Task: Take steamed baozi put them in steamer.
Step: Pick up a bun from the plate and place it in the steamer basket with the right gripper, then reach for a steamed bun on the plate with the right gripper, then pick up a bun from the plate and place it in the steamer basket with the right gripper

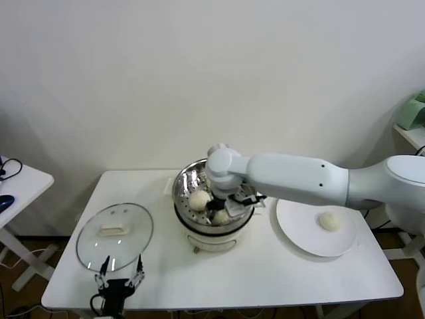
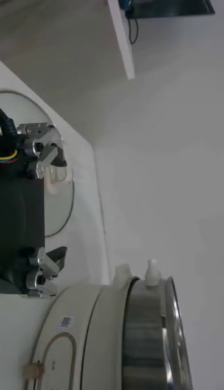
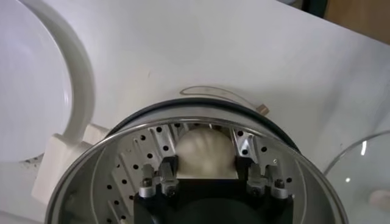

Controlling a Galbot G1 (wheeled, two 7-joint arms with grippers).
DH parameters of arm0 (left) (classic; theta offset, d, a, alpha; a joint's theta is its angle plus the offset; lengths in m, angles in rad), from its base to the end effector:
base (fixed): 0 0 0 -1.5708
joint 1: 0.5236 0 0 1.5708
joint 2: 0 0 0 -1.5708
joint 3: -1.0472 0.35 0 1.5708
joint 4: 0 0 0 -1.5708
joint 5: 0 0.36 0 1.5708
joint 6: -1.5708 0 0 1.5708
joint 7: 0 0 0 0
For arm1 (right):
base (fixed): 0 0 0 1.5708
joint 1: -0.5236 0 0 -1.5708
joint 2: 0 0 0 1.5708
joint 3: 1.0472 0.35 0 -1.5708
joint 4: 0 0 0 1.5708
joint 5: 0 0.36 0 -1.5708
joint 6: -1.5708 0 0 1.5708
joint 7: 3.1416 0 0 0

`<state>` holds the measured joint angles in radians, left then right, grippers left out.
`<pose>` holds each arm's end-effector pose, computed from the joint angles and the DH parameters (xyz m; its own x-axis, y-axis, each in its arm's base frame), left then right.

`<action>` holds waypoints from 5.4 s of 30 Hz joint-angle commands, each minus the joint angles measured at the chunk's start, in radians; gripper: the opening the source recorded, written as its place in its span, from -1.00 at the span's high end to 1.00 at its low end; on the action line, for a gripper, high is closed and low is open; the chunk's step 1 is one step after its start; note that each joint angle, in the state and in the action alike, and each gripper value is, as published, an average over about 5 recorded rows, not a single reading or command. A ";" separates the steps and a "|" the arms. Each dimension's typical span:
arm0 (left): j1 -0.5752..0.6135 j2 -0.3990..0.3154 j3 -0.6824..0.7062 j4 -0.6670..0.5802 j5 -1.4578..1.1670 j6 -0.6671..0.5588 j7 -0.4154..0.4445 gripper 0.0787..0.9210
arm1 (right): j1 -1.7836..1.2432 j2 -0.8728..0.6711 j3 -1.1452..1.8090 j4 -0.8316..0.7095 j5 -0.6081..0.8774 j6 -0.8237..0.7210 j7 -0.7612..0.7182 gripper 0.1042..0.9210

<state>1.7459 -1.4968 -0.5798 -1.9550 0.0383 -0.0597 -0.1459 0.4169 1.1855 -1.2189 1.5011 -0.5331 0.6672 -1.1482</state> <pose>0.1181 0.0346 -0.3775 -0.9603 -0.1605 0.2280 -0.1247 0.9786 0.1637 0.4713 0.1869 -0.1122 -0.1980 -0.0328 0.9797 0.3141 -0.9489 0.0317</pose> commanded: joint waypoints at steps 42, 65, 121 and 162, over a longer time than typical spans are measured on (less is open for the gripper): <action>-0.033 0.006 0.005 -0.018 -0.017 -0.007 0.002 -0.77 | 0.317 -0.365 -0.154 -0.431 0.877 -0.583 -0.148 -0.76; -0.019 0.013 -0.005 -0.040 -0.029 -0.033 0.025 -0.77 | -0.403 -0.588 0.472 -0.542 0.370 -0.585 -0.037 -0.76; -0.022 0.011 -0.021 -0.020 -0.027 -0.027 0.021 -0.77 | -0.333 -0.378 0.432 -0.749 0.440 -0.579 -0.037 -0.35; -0.011 0.046 0.050 -0.036 -0.003 -0.035 -0.020 -0.77 | 0.307 0.053 -0.470 -0.506 1.505 -0.903 0.074 -0.36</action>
<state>1.7180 -1.4547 -0.5291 -1.9935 0.0386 -0.0914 -0.1513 0.7520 1.1501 -1.5794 0.9885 0.9241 -0.2090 -1.0946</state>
